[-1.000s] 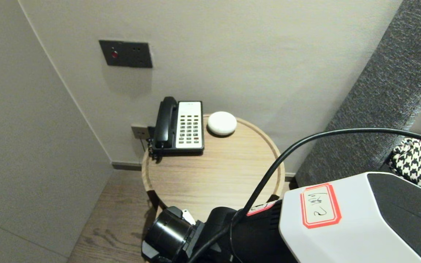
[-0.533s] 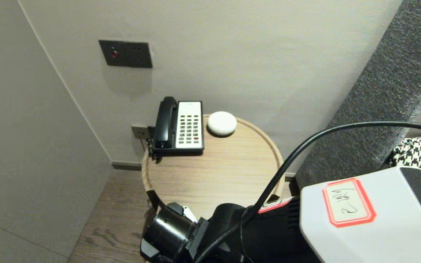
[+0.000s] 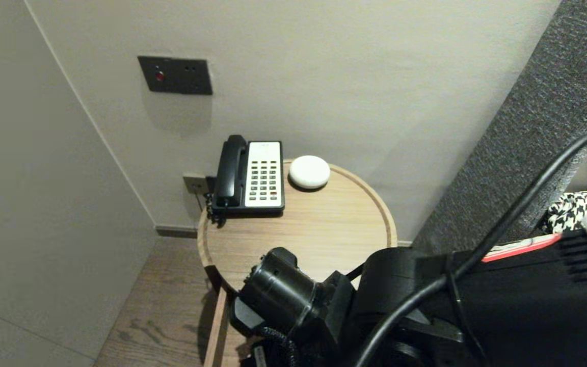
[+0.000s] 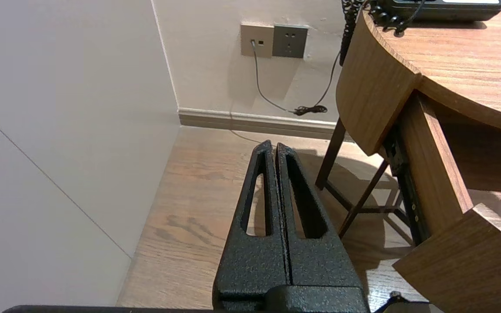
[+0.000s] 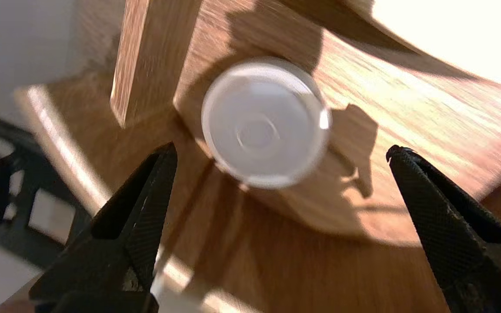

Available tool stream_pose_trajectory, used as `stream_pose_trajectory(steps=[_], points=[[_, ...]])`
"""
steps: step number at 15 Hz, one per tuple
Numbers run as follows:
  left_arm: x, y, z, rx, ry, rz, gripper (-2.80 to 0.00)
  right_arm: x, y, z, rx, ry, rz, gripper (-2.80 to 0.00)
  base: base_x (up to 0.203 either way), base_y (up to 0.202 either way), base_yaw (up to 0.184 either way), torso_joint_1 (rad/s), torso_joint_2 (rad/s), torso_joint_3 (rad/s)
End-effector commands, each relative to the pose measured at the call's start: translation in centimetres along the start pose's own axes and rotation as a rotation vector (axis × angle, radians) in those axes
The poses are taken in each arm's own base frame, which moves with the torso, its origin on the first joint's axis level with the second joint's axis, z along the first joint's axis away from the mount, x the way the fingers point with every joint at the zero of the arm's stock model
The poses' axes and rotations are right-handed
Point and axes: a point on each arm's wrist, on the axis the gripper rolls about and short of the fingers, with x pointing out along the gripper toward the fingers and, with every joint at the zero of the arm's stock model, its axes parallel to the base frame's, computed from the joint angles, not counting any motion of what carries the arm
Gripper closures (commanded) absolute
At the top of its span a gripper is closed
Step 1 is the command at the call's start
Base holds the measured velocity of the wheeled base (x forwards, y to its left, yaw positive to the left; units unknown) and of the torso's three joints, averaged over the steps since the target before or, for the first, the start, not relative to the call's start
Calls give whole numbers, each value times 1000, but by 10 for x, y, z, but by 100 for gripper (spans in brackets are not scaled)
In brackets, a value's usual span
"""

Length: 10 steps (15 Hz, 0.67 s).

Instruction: Put the remote controls on the table in the drawer one by one, then close the nightstand drawer

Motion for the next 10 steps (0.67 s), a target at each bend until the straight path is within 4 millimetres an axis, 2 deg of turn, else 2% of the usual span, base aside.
stream_pose_trajectory(steps=[1, 2, 3, 5, 8, 10], points=[[0, 0, 0, -1, -1, 1, 0, -38, -19, 3, 42, -56, 24, 0, 0, 0, 0, 0, 0, 0], [0, 0, 0, -1, -1, 1, 0, -42, -28, 4, 60, -61, 14, 0, 0, 0, 0, 0, 0, 0], [0, 0, 0, -1, -1, 1, 0, -54, -40, 5, 86, -84, 11, 0, 0, 0, 0, 0, 0, 0], [0, 0, 0, -1, 0, 1, 0, -74, -71, 1, 151, -106, -17, 0, 0, 0, 0, 0, 0, 0], [0, 0, 0, -1, -1, 1, 0, -100, -105, -23, 207, -120, -35, 0, 0, 0, 0, 0, 0, 0], [0, 0, 0, -1, -1, 1, 0, -96, -123, -44, 228, -64, -87, 0, 0, 0, 0, 0, 0, 0]])
